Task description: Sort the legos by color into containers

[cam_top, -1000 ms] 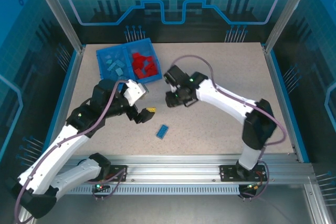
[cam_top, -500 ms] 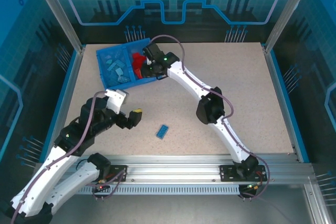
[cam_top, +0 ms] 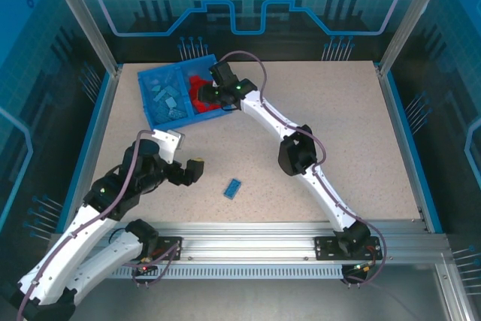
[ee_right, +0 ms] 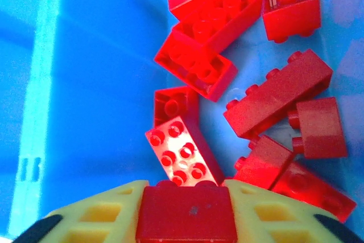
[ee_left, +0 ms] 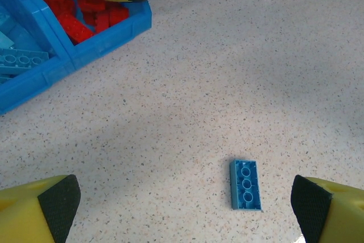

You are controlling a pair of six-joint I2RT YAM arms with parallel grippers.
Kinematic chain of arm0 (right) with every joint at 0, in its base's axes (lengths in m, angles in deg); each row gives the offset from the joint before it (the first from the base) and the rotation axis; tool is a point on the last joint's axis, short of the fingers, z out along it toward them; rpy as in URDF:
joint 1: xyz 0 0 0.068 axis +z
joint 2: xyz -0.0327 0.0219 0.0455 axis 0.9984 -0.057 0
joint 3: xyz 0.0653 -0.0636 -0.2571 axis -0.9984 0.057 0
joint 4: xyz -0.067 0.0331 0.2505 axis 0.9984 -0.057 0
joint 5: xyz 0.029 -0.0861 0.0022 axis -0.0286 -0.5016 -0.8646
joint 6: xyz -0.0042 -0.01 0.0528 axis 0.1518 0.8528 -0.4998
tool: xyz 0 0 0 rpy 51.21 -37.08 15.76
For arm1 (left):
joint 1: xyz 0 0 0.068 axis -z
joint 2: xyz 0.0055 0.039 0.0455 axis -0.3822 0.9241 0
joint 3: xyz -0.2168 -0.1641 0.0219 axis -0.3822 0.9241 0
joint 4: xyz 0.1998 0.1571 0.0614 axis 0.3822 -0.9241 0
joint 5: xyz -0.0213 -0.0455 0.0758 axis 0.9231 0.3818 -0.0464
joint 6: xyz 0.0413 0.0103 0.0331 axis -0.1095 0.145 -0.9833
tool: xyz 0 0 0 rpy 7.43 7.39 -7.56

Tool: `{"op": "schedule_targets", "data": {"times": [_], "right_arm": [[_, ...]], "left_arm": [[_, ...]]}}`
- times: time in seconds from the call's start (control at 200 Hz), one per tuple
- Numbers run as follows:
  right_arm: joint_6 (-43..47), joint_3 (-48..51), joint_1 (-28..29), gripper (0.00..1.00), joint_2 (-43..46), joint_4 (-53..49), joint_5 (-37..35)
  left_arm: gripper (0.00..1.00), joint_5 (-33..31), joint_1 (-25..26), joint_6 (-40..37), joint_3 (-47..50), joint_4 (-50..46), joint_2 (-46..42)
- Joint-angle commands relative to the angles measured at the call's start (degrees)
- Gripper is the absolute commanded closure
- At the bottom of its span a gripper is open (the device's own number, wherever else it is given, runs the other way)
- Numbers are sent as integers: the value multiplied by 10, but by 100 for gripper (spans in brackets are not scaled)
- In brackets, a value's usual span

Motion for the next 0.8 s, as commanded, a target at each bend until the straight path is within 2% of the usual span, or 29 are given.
{"op": "schedule_targets", "data": {"times": [0.0, 0.19, 0.29, 0.395, 0.475, 0.63, 0.79], "right_arm": [[-18, -25, -1, 41, -9, 6, 7], [5, -15, -6, 39, 54, -55, 15], [28, 15, -11, 36, 109, -87, 37], [62, 74, -17, 32, 186, -123, 56], [96, 156, -22, 28, 263, -141, 65], [147, 382, -43, 21, 425, -121, 82], [154, 619, -76, 6, 605, -82, 51]], "left_arm": [[1, 14, -1, 9, -5, -6, -2], [1, 33, -2, 34, 4, 2, 25], [1, 51, -1, 76, 1, 2, 60], [10, 51, 4, 123, -8, -7, 98], [16, 50, 17, 137, -17, -4, 125], [16, 36, 66, 150, -34, -9, 185], [16, 9, 141, 169, -61, -14, 276]]}}
